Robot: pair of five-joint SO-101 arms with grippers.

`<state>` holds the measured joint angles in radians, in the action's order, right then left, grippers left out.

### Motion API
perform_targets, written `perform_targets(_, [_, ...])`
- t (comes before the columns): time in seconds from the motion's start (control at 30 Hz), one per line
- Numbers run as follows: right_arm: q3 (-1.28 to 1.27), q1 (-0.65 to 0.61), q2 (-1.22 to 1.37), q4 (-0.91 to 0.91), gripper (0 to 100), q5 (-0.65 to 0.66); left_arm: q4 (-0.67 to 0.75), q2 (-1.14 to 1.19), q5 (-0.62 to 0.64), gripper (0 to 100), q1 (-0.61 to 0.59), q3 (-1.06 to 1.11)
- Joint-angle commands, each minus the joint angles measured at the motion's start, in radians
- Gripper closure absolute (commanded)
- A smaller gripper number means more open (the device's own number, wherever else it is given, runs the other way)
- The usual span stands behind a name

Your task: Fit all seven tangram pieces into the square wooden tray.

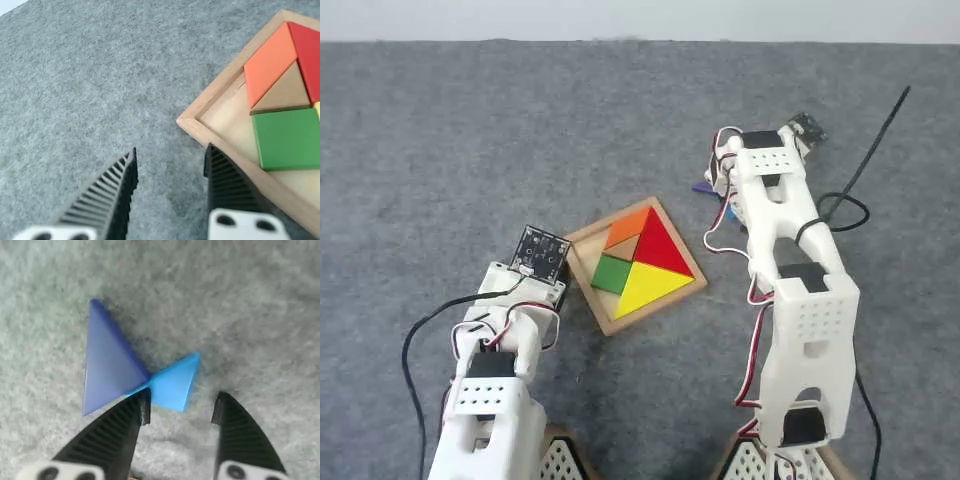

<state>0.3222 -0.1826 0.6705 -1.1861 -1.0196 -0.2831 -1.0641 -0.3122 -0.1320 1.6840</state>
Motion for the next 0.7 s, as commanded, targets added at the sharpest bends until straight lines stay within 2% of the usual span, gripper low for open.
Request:
perform_targets(0.0, [0.018, 0.047, -0.028, -0.002, 77.2, -0.011, -0.005, -0.023, 0.008, 80, 0.002, -0.008])
perform_targets(0.13, [0.018, 0.107, -0.071, -0.002, 77.2, 0.075, -0.005, -0.023, 0.008, 80, 0.002, -0.008])
perform_targets(0.2, [0.018, 0.124, -0.105, -0.004, 77.2, 0.175, -0.005, -0.023, 0.008, 80, 0.002, -0.008])
perform_targets(0.37, [0.017, 0.079, -0.193, -0.039, 77.2, 0.807, -0.005, -0.023, 0.008, 80, 0.002, -0.008])
perform_targets(0.5, [0.017, -0.01, -0.263, -0.163, 76.9, 1.201, -0.005, -0.023, 0.008, 80, 0.002, -0.008])
perform_targets(0.53, [0.018, -0.022, -0.28, -0.196, 76.8, 1.338, -0.005, -0.023, 0.008, 80, 0.002, -0.008])
perform_targets(0.6, [0.018, -0.03, -0.311, -0.257, 76.8, 1.591, -0.005, -0.023, 0.008, 80, 0.002, -0.008])
perform_targets(0.67, [0.018, -0.022, -0.323, -0.288, 76.8, 1.771, -0.005, -0.023, 0.008, 80, 0.002, -0.008])
